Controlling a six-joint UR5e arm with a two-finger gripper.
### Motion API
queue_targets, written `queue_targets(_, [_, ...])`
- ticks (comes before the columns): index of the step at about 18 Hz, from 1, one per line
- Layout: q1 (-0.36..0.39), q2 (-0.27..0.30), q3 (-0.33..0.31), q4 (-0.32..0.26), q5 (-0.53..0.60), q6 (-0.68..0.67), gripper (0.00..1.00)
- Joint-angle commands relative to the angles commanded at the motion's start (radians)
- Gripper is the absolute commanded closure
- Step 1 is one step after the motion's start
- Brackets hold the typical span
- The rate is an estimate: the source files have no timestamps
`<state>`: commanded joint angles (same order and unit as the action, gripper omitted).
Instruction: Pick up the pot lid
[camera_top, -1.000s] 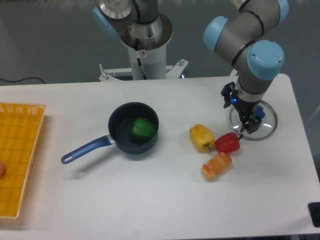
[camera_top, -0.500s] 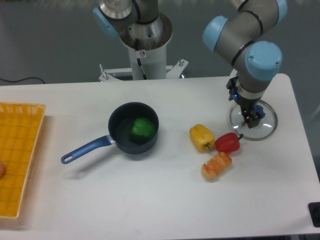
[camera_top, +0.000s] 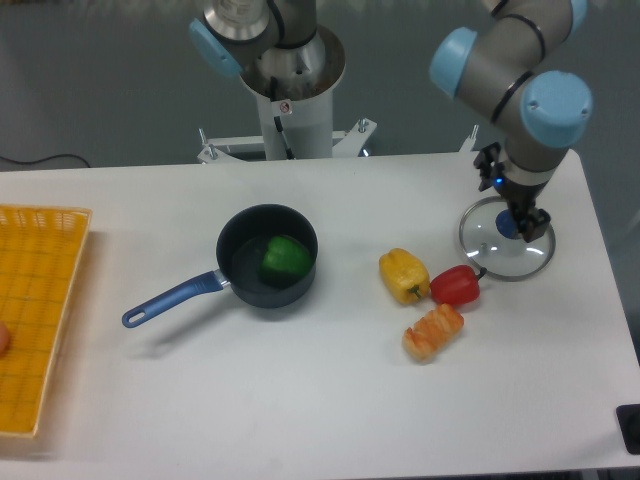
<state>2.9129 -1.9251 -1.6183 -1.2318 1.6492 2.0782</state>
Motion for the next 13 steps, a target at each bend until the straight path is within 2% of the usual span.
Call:
queue_targets(1, [0.003, 0.000, -0.005, 0.012, -0.012, 0.000, 0.00])
queue_targets(2, [0.026, 0.001, -0.065, 0.105, -0.055, 0.008, 0.00])
queue_targets(3, [0.031, 0.003, -0.087, 0.139, -0.060, 0.009, 0.00])
queue_targets(8, [0.031, -0.005, -0.101, 0.170, -0.060, 0.034, 0.00])
queue_targets(13, [0.038, -0.034, -0.101, 0.218, -0.060, 0.146, 0.00])
